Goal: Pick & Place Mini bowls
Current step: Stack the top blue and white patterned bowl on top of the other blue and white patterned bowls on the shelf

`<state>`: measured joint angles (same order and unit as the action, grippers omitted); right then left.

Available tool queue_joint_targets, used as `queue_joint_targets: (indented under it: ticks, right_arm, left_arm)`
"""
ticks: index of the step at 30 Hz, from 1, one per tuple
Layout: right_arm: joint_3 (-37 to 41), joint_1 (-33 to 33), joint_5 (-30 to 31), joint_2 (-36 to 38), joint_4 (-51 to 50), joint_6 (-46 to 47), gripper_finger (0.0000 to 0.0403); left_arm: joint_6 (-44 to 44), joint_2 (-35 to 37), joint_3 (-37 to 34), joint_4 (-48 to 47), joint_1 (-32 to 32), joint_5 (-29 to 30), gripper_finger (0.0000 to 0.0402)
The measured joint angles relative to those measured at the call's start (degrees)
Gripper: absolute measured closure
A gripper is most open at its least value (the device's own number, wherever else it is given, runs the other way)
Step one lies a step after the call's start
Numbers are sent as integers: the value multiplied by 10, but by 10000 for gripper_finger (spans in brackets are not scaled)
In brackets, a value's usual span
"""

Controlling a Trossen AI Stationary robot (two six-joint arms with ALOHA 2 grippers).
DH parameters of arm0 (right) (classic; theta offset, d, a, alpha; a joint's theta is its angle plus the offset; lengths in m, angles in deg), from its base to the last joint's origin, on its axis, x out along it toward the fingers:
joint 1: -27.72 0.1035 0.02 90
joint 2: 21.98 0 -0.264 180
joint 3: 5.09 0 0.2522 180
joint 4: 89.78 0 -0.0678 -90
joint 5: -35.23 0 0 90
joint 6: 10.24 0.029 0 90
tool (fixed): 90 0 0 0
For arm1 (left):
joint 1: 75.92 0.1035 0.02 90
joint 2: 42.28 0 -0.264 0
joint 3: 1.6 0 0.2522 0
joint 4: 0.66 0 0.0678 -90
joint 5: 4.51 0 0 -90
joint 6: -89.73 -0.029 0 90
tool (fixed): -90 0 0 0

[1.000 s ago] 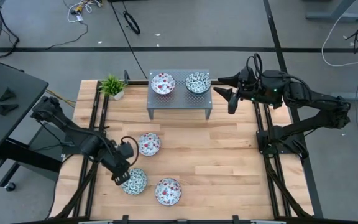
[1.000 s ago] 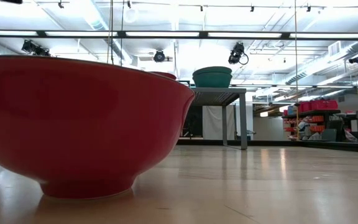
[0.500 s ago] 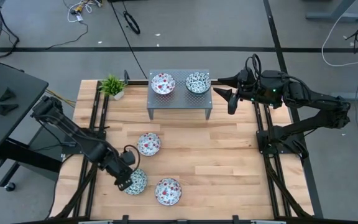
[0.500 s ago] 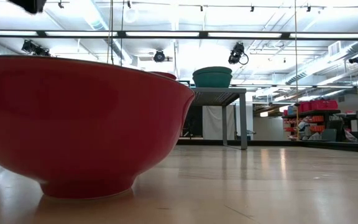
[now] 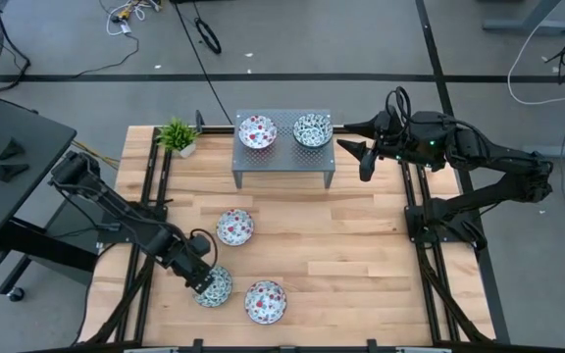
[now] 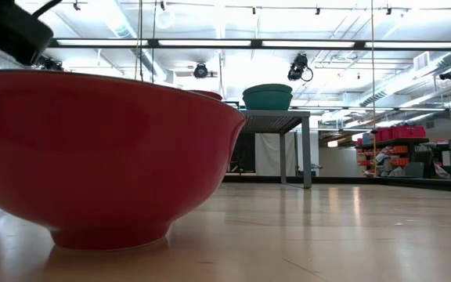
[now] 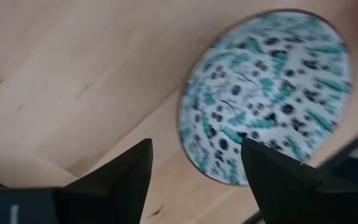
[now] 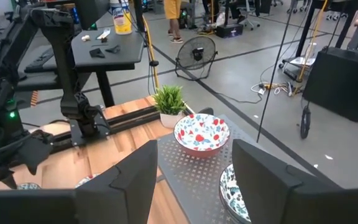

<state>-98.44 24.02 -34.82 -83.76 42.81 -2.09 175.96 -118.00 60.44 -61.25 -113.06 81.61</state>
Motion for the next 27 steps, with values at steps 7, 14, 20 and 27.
queue_joint_targets:
  ticks: [7,14,20,27]
  right_arm:
    - [0,0,2,0,1,0,193]
    - [0,0,16,0,1,1,193]
    - [0,0,17,0,2,2,193]
    - [0,0,17,0,2,1,193]
  left_arm:
    - [2,0,-20,3,13,0,150]
    - [1,0,-49,31,20,-3,150]
    - [0,0,-57,42,23,-2,150]
    - [-3,0,-57,46,23,-7,169]
